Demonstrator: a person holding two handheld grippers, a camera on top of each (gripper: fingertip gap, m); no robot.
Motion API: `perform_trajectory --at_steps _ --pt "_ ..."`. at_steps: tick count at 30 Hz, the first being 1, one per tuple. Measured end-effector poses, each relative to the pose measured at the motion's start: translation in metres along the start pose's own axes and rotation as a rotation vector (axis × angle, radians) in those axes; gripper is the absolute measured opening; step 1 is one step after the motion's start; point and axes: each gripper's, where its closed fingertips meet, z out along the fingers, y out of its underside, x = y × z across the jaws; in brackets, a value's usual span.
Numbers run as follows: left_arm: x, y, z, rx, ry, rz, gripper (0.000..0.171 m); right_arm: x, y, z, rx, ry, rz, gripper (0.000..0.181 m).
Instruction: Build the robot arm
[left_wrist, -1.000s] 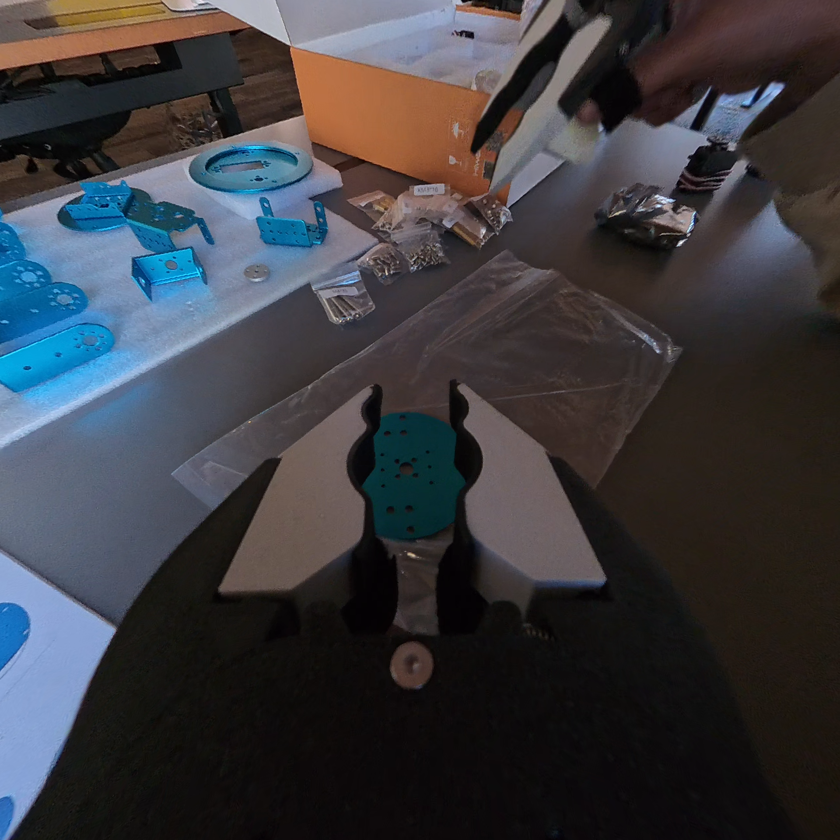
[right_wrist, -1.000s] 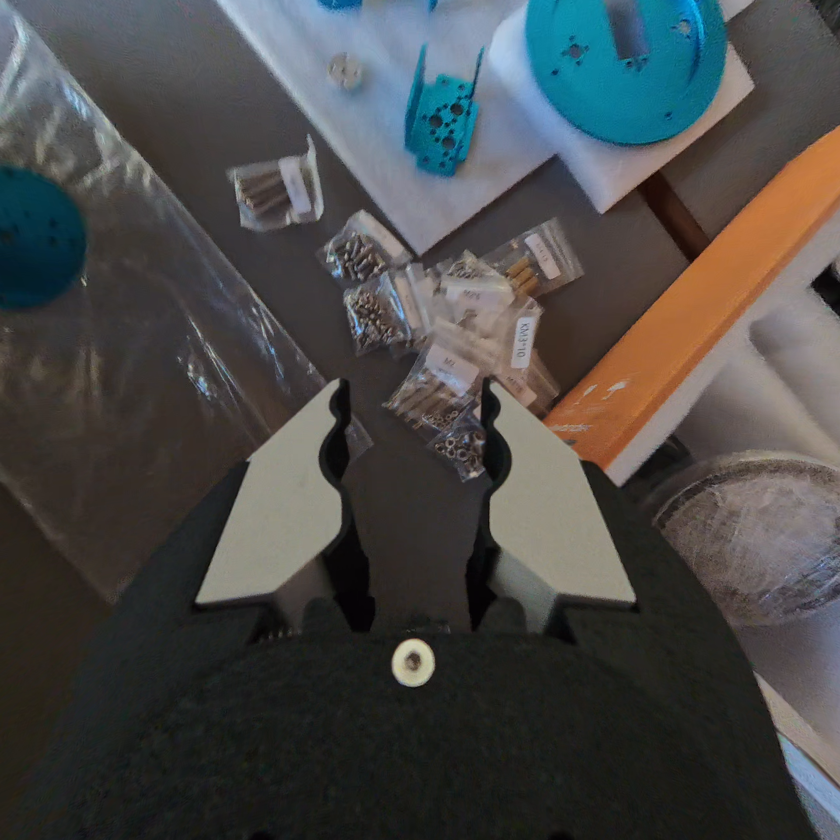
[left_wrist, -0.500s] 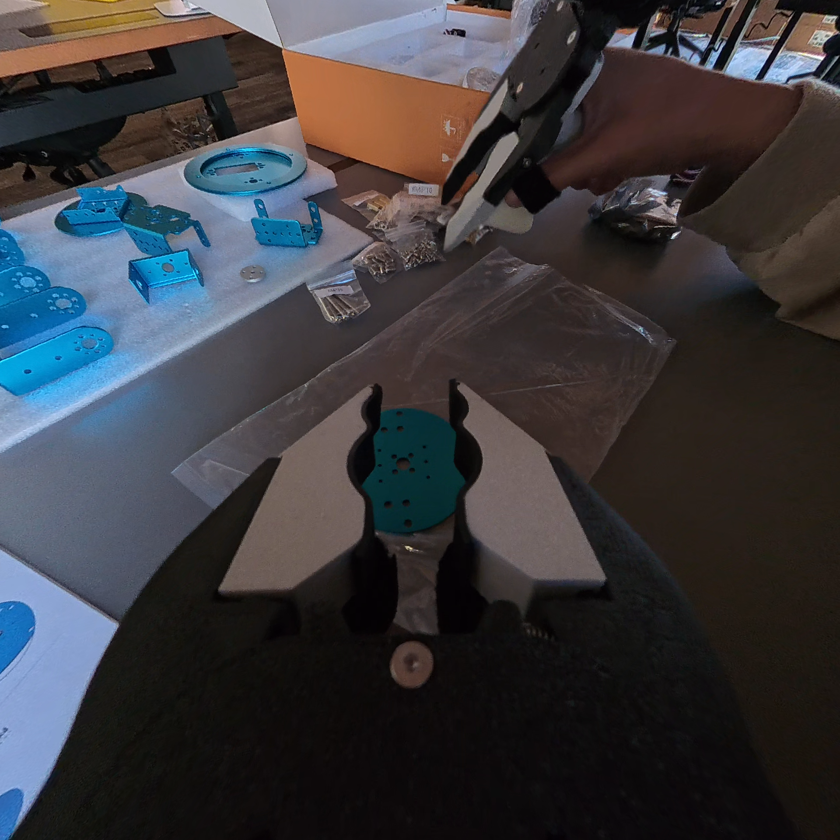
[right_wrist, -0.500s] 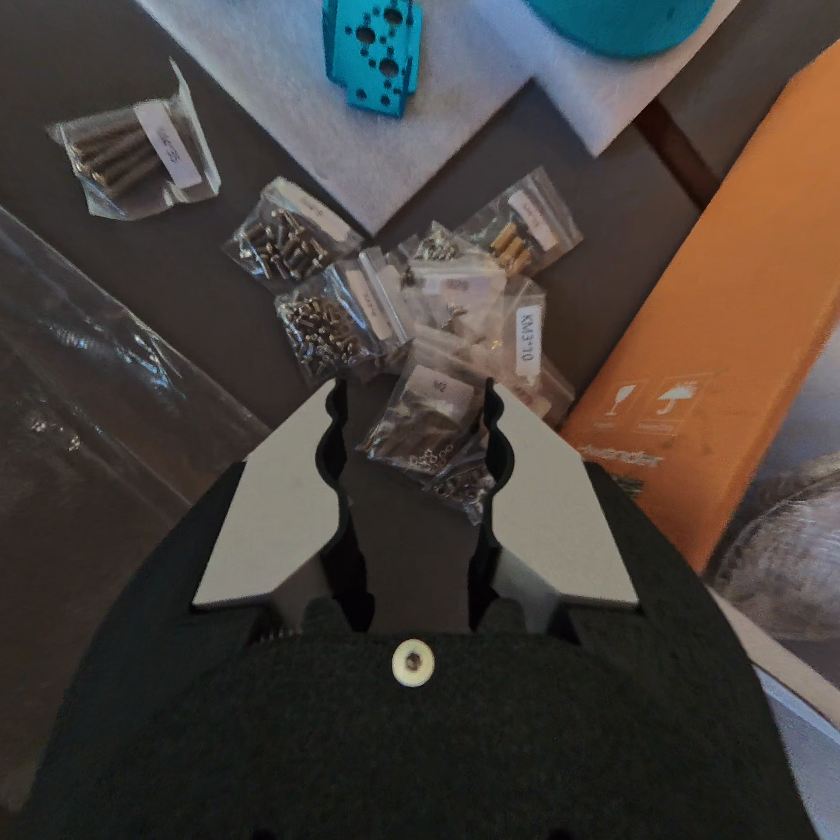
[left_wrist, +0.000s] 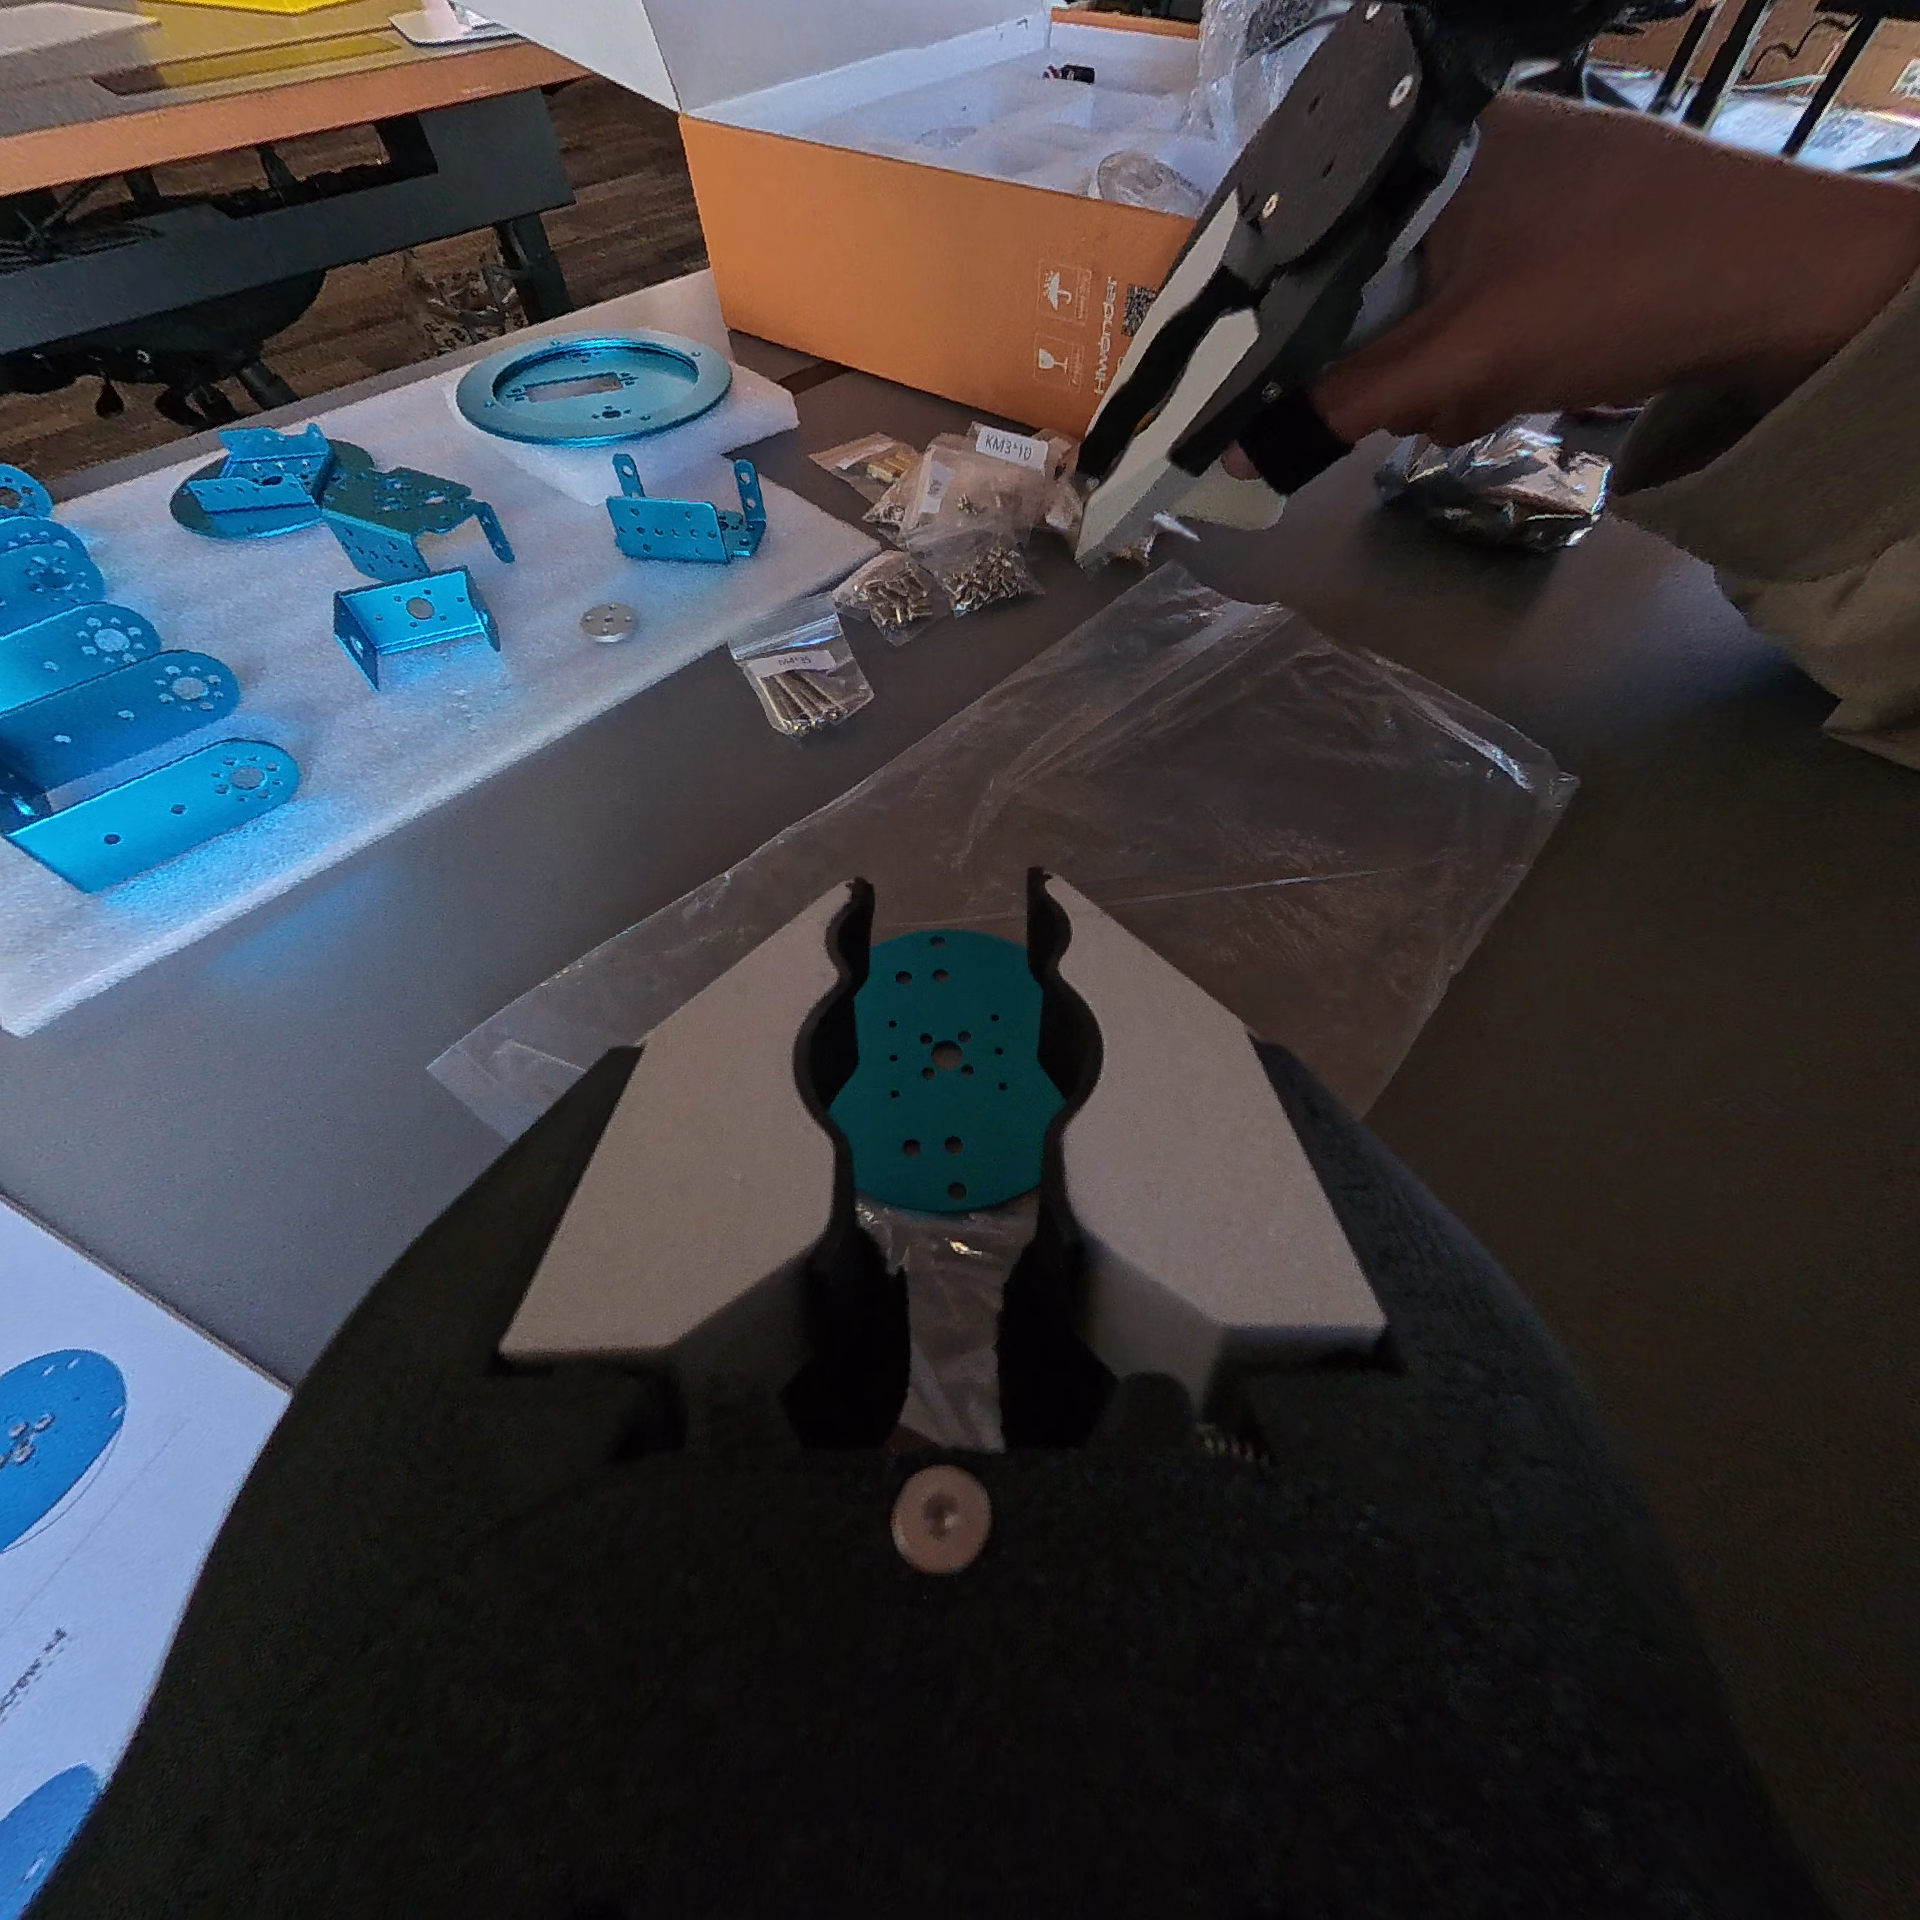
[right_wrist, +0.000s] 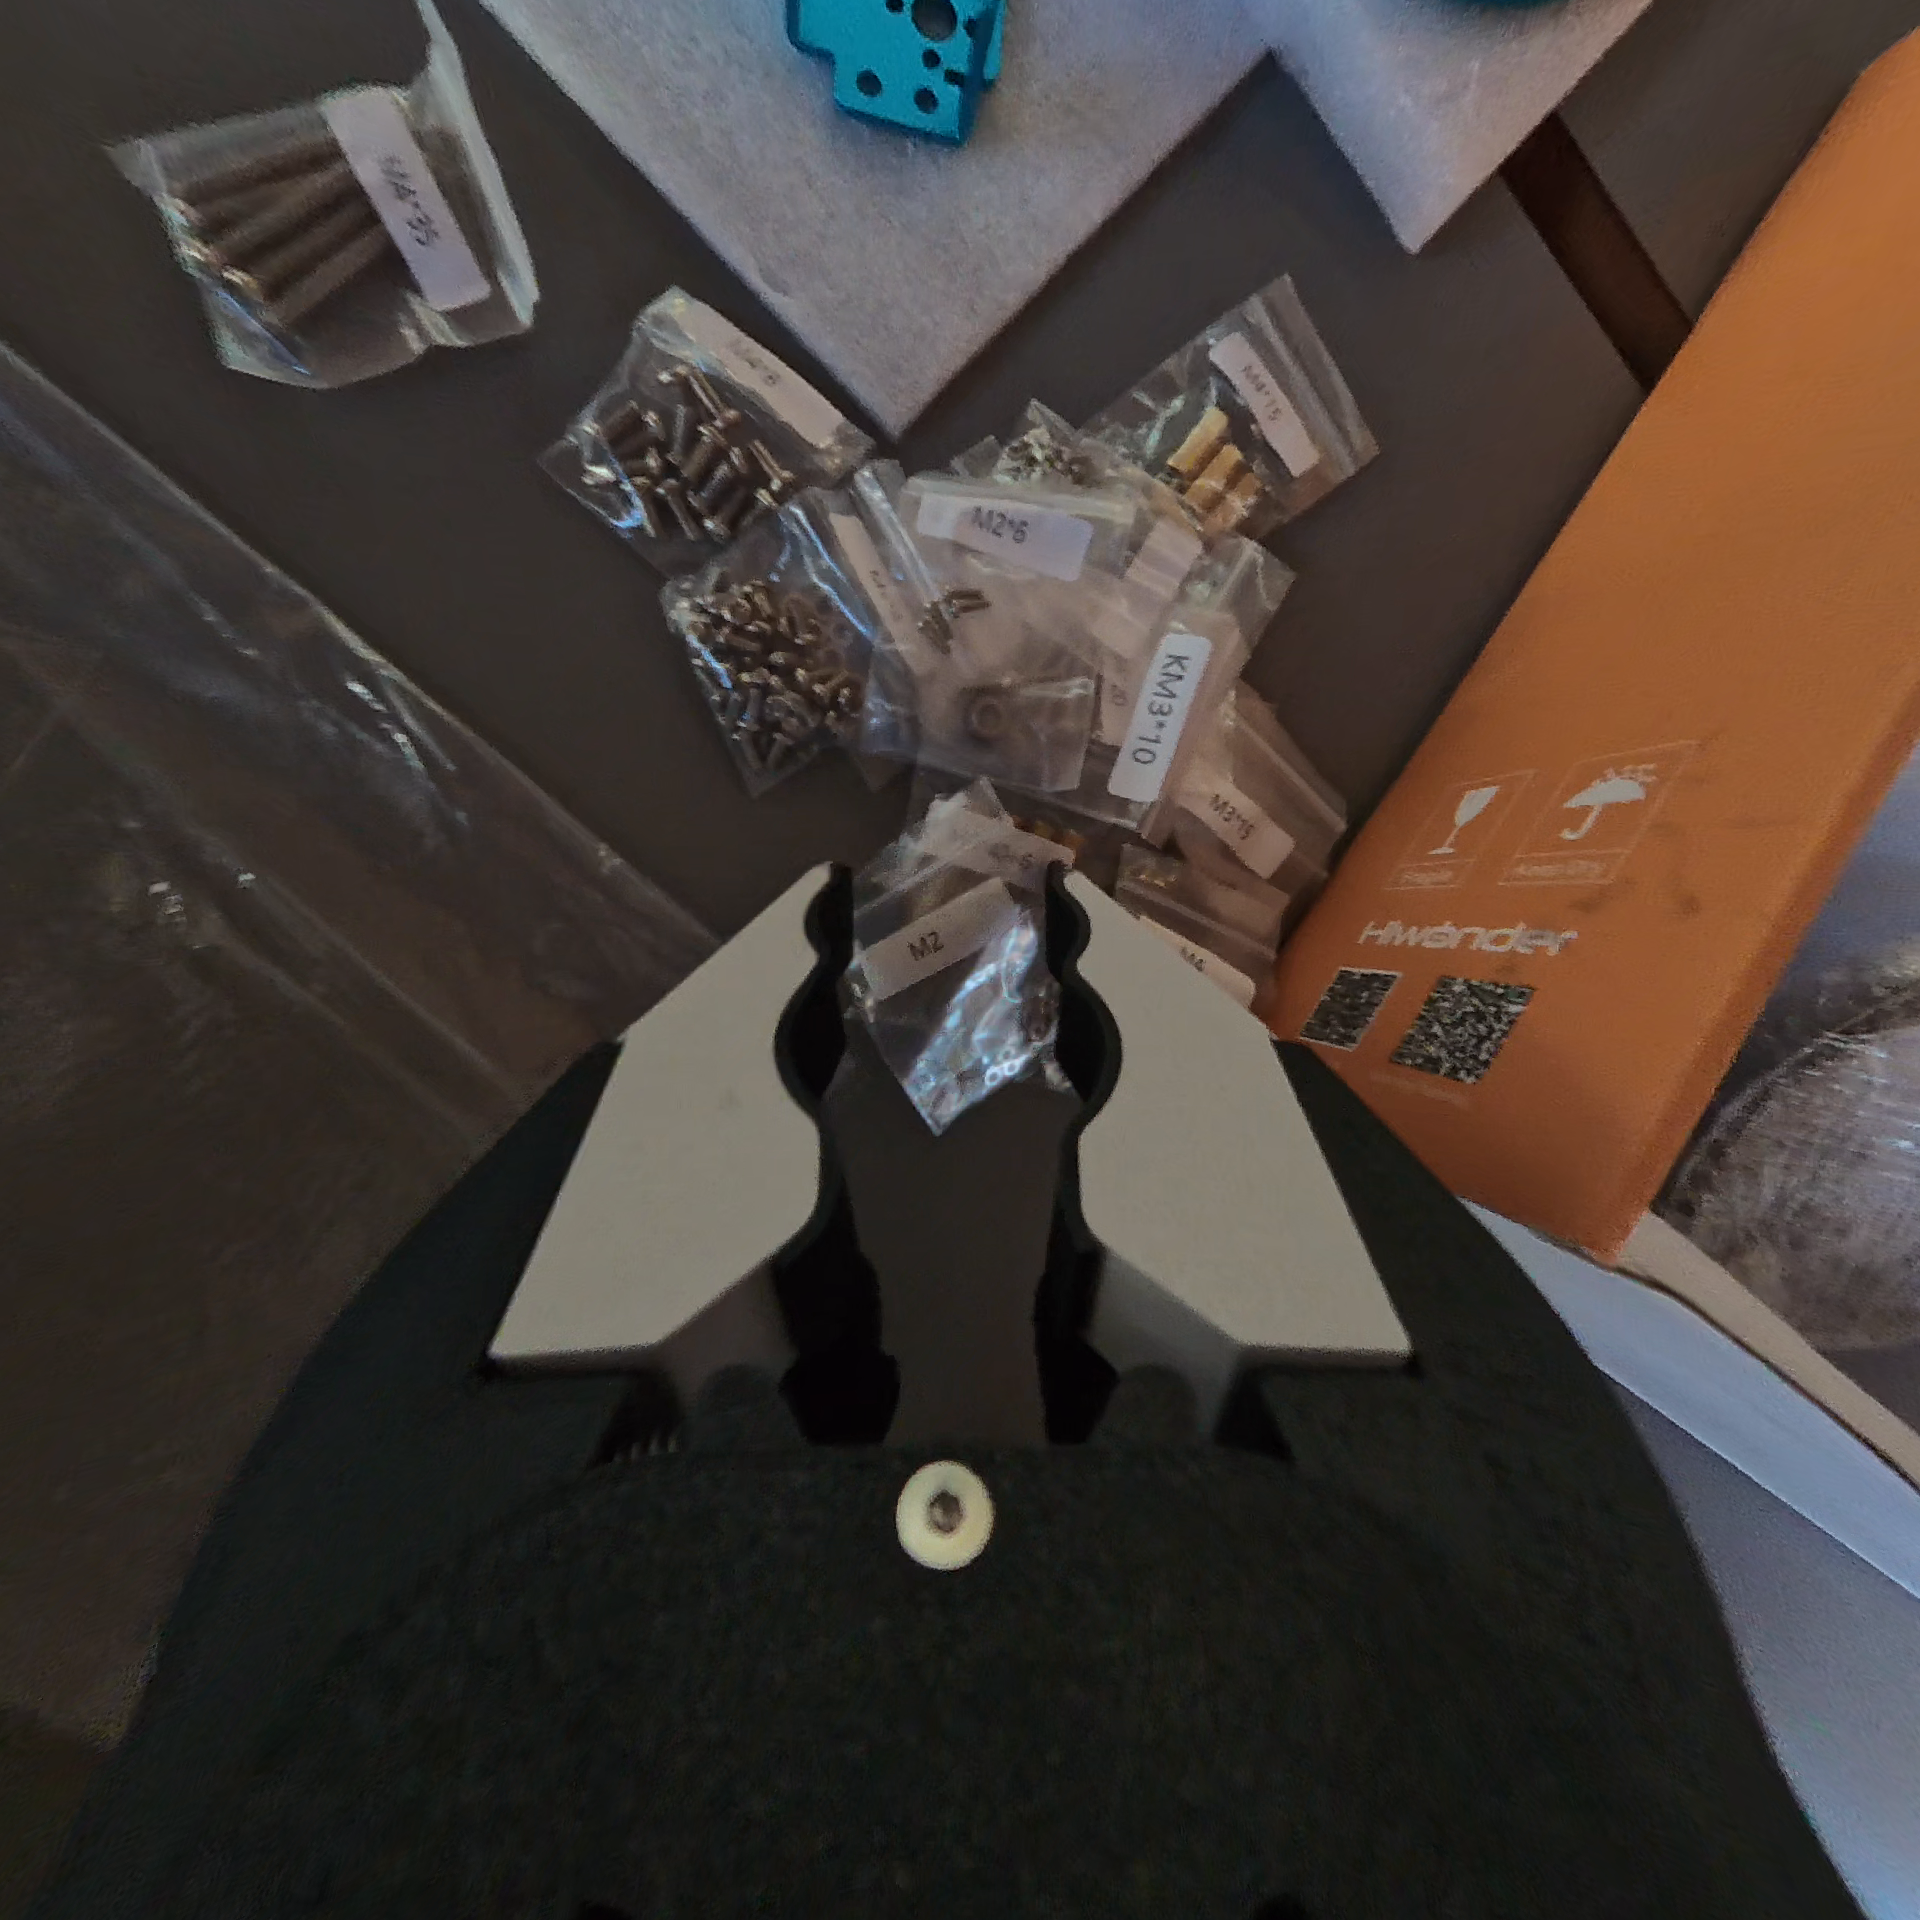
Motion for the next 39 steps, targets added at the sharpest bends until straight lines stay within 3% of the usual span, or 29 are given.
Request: perform_trajectory --at_steps 4,16,19,24,28,34,39 --pt "-0.001 0.0 0.0 -0.001 -0.009 0.01 0.03 0.01 0.001 -0.003 -0.005 0.065 0.029 0.03" --pt "-0.002 -0.001 -0.001 0.003 -0.01 0.003 0.03 -0.019 -0.004 -0.003 0.019 -0.107 0.062 0.05" --pt "-0.002 -0.001 -0.001 0.004 -0.008 -0.003 0.03 -0.022 -0.005 -0.007 0.03 -0.152 0.089 0.047" --pt "-0.003 0.0 0.0 0.0 -0.014 0.0 0.03 0.014 -0.001 -0.023 0.034 0.026 0.067 0.048" --pt "-0.003 0.001 0.0 -0.002 -0.007 -0.008 0.03 0.019 0.015 -0.015 -0.053 0.065 0.059 0.059" --pt "-0.002 0.0 0.0 0.001 -0.01 0.0 0.03 -0.01 0.014 -0.009 -0.051 -0.131 0.154 0.055" --pt "-0.003 -0.001 -0.001 0.004 -0.014 0.001 0.03 -0.005 0.011 -0.023 -0.037 -0.118 0.132 0.054"
